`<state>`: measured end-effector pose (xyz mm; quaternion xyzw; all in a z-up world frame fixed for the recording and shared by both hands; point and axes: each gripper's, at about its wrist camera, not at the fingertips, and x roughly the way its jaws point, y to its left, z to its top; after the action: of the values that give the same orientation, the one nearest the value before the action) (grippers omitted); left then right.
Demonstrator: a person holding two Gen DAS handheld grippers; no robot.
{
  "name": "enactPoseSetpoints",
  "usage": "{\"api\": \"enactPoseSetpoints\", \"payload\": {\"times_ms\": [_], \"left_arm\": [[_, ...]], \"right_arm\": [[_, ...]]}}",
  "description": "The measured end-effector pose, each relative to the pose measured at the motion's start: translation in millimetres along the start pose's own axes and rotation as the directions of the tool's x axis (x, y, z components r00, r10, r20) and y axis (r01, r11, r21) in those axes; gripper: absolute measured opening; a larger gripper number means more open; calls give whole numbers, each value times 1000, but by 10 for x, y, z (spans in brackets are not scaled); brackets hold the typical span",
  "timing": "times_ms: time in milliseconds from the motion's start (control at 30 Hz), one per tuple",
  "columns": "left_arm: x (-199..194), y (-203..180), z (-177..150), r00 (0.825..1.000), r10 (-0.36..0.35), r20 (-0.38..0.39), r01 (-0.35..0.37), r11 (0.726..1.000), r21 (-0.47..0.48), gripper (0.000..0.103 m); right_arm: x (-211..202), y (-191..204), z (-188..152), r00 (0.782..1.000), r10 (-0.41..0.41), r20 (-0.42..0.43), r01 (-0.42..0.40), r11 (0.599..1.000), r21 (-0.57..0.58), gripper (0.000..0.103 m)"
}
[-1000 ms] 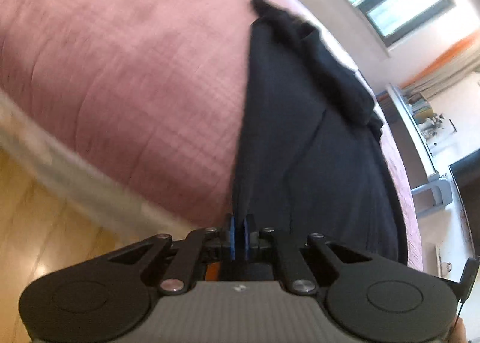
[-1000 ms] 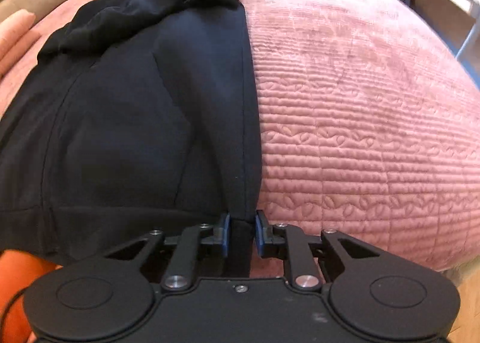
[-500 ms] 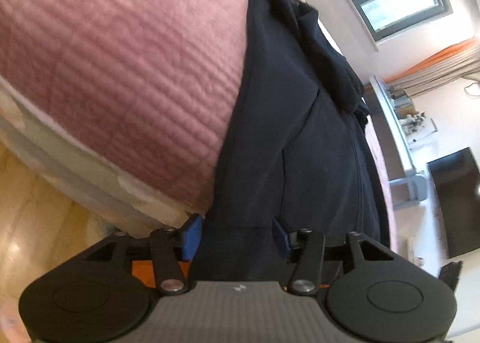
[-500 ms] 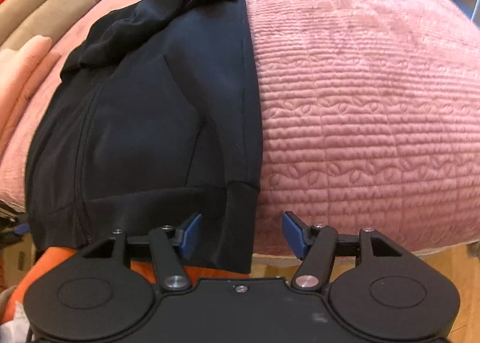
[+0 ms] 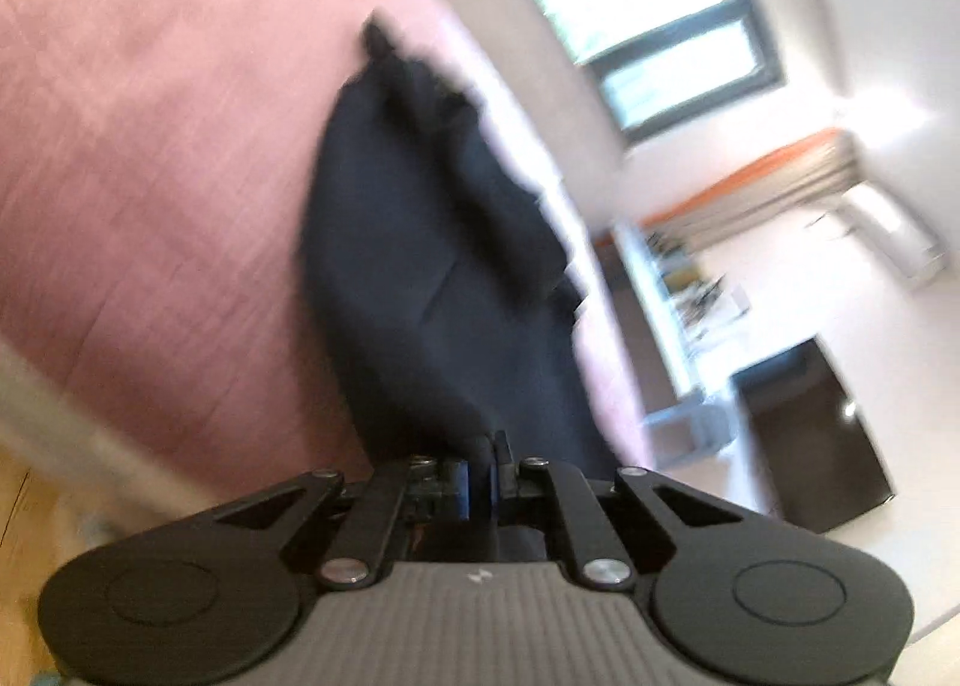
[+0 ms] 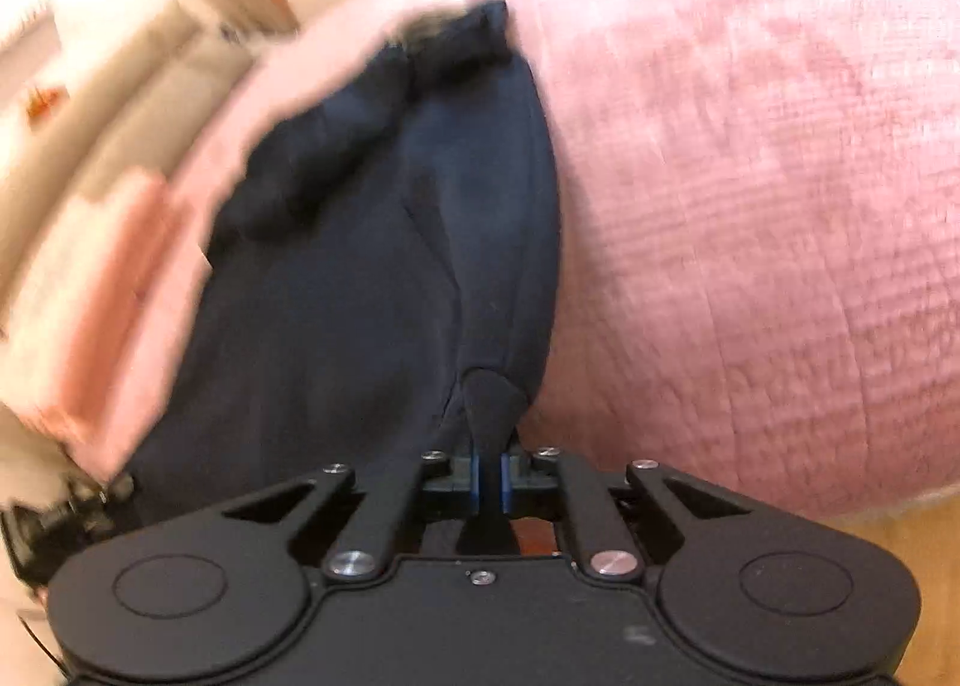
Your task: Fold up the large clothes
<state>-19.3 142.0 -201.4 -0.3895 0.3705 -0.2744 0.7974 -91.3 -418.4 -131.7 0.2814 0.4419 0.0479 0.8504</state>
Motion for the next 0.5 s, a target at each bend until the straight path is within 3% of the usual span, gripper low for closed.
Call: {"api": "enactPoseSetpoints", "payload": {"times_ms": [100,233,367,433,467,500], "left_arm": [[-25,-314,332,996,-61,71,57,997,61,6],[202,-582,992,984,-92,156,76,992,102,7],[772,-648,1753,976,-45,213,23,994,104,7],[1212,-564,2162,972,-1,237,-19,997,81,14],[1448,-502,2337,968,28,250,-51,995,84,17],[1622,-428,2494,964,65,260,-89,993,82,25]], "right_arm": [[-106,220,364,996,26,88,-23,999,-36,9],[35,465,1065,980,35,194,-19,996,-85,8],[691,625,1937,967,23,254,3,995,-100,8],[1195,657,2388,963,2,271,20,997,-79,9],[1420,639,2568,963,-10,269,31,997,-74,13],[1691,616,2769,968,-22,250,39,997,-63,36]]}}
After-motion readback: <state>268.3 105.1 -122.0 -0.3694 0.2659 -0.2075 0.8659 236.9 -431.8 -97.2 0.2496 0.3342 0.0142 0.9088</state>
